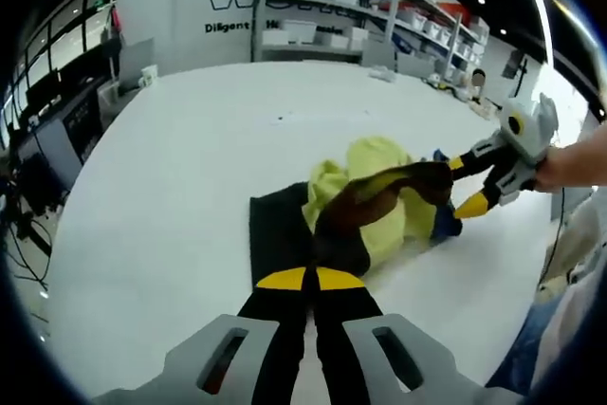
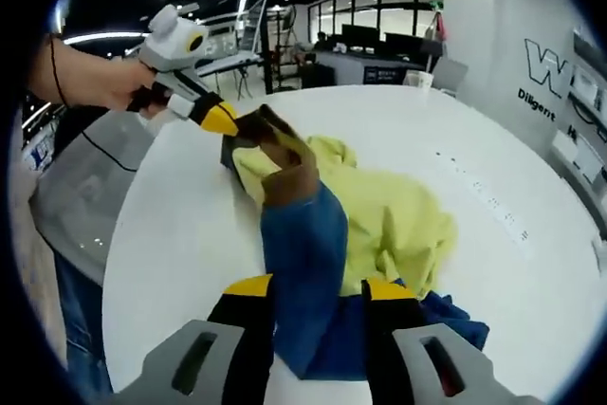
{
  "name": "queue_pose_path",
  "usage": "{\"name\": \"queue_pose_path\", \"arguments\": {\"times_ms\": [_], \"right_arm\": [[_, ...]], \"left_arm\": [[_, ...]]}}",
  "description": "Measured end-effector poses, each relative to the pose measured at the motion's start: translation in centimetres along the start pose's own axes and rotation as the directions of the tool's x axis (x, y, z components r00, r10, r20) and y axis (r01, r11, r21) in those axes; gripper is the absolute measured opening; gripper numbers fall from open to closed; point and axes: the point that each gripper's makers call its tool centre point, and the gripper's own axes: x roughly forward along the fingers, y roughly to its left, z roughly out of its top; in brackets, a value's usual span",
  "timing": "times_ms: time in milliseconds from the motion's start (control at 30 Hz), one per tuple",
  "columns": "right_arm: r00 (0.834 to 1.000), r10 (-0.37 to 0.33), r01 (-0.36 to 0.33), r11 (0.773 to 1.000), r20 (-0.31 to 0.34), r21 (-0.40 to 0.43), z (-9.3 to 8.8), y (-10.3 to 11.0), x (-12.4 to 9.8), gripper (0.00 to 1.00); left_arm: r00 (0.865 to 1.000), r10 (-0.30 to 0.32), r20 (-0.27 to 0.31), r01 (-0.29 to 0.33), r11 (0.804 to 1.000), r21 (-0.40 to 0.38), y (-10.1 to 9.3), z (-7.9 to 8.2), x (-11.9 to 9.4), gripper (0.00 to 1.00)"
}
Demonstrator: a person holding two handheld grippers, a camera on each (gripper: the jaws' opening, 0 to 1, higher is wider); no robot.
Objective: Fold the garment on the visible template until the final outline fits inside the template.
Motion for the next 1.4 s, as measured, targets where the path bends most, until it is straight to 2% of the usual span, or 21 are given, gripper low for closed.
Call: {"name": "queue_pose_path", "arguments": {"times_ms": [33, 67, 167, 200, 333, 433, 567, 600, 667, 733, 800, 900, 1000, 1100, 1133, 1233, 1300, 1400], "right_arm": [[1.000, -0.017, 0.017, 1.000, -0.005, -0.012, -0.1, 0.0, 0.0, 0.29], [0.998, -0.051, 0.049, 0.998, -0.040, -0.050, -0.8, -0.2, 0.0, 0.27], [0.998, -0.051, 0.051, 0.999, -0.031, -0.019, -1.0, 0.4, 0.3, 0.24], [0.997, -0.070, 0.069, 0.997, -0.043, -0.033, -1.2, 0.2, 0.3, 0.22], [0.991, -0.120, 0.119, 0.993, -0.054, -0.025, -1.7, -1.0, 0.0, 0.07], [0.987, -0.149, 0.148, 0.989, -0.054, -0.019, -1.9, -2.1, -0.7, 0.00], [0.979, -0.196, 0.196, 0.981, -0.052, 0.008, -1.8, -3.7, -1.5, 0.00], [0.981, -0.194, 0.194, 0.981, -0.030, 0.016, -1.4, -3.6, -1.6, 0.01], [0.985, -0.174, 0.174, 0.985, -0.013, 0.008, -0.9, -3.0, -1.3, 0.10], [0.994, -0.112, 0.110, 0.991, 0.019, 0.071, -0.3, -1.5, -0.6, 0.20], [0.994, -0.108, 0.108, 0.994, 0.013, 0.014, -0.1, -0.8, -0.1, 0.24], [0.989, -0.139, 0.137, 0.990, -0.051, -0.039, -0.9, -1.2, 0.5, 0.19], [0.988, -0.146, 0.145, 0.989, -0.050, -0.025, -0.9, -1.9, 0.8, 0.11], [0.986, -0.157, 0.155, 0.987, -0.054, -0.042, -1.1, -2.3, 0.5, 0.07], [0.985, -0.165, 0.163, 0.986, -0.048, -0.041, -1.0, -2.6, 0.2, 0.07], [0.984, -0.178, 0.177, 0.982, -0.001, -0.071, -0.2, -2.7, -0.1, 0.16], [0.987, -0.161, 0.162, 0.979, 0.017, -0.121, 0.5, -2.1, -0.1, 0.11], [0.986, -0.164, 0.166, 0.977, 0.025, -0.136, 1.1, -1.7, 0.3, 0.06]], "left_arm": [[1.000, -0.001, 0.000, 0.001, 1.000, -0.001, 0.0, 0.0, 0.0, 0.04], [1.000, -0.002, 0.000, 0.002, 1.000, -0.001, -0.1, 0.0, -0.1, 0.04], [1.000, -0.002, 0.003, 0.002, 1.000, -0.001, -0.1, 0.0, -0.2, 0.04], [1.000, -0.002, 0.004, 0.002, 1.000, -0.001, -0.1, 0.1, -0.2, 0.04], [1.000, -0.002, 0.009, 0.002, 1.000, -0.002, -0.1, 0.1, -0.4, 0.04], [1.000, -0.003, 0.010, 0.003, 1.000, -0.003, -0.1, 0.1, -0.6, 0.04], [1.000, -0.004, 0.015, 0.004, 1.000, -0.002, -0.1, 0.3, -0.7, 0.04], [1.000, -0.006, 0.014, 0.006, 1.000, -0.001, -0.2, 0.3, -0.7, 0.04], [1.000, -0.007, 0.014, 0.007, 1.000, 0.000, -0.2, 0.3, -0.6, 0.04], [1.000, -0.007, 0.015, 0.007, 1.000, 0.001, -0.2, 0.4, -0.6, 0.04], [1.000, -0.007, 0.014, 0.007, 1.000, 0.001, -0.2, 0.4, -0.6, 0.04], [1.000, -0.007, 0.013, 0.007, 1.000, 0.002, -0.1, 0.4, -0.5, 0.04], [1.000, -0.006, 0.013, 0.006, 1.000, 0.002, 0.0, 0.4, -0.6, 0.04], [1.000, -0.006, 0.014, 0.006, 1.000, 0.001, 0.1, 0.5, -0.7, 0.04], [1.000, -0.007, 0.015, 0.007, 1.000, 0.001, 0.1, 0.5, -0.8, 0.04], [1.000, -0.007, 0.016, 0.007, 1.000, 0.000, 0.1, 0.5, -0.8, 0.04], [1.000, -0.007, 0.016, 0.007, 1.000, -0.002, 0.1, 0.5, -0.8, 0.04], [1.000, -0.007, 0.017, 0.007, 1.000, -0.004, 0.0, 0.5, -0.8, 0.04]]}}
